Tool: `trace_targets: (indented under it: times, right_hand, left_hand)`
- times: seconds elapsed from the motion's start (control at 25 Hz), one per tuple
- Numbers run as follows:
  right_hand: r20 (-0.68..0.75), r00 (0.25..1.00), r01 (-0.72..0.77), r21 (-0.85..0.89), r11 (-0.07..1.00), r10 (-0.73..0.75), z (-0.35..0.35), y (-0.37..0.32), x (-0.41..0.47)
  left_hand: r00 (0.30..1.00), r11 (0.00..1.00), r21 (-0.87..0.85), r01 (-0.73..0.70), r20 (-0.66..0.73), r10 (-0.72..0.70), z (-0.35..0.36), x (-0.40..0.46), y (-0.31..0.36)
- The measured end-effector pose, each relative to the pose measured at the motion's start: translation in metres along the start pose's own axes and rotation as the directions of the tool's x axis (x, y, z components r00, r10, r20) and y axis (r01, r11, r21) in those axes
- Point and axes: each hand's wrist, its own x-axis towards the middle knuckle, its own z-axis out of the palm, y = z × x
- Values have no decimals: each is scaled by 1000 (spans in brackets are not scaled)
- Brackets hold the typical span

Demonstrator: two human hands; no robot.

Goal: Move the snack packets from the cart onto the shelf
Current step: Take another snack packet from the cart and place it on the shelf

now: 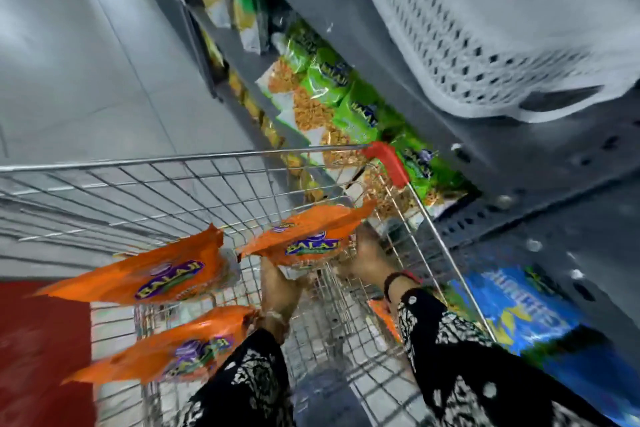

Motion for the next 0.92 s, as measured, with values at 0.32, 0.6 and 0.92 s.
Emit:
trace_targets:
  times: [0.32,0.6,0.92]
  right_hand:
    - [-18,999,-26,8,1000,26,9,3,27]
    - [-148,986,81,59,995,-71,-37,-15,-77]
    - [-463,861,255,36,966,-210,-124,-50,-241]
  left_hand:
    - [994,1000,14,12,-110,-10,4,18,6]
    - [960,968,32,-250,138,243,-17,-51,54]
    - [790,840,1,-543,341,510,-30,-169,167]
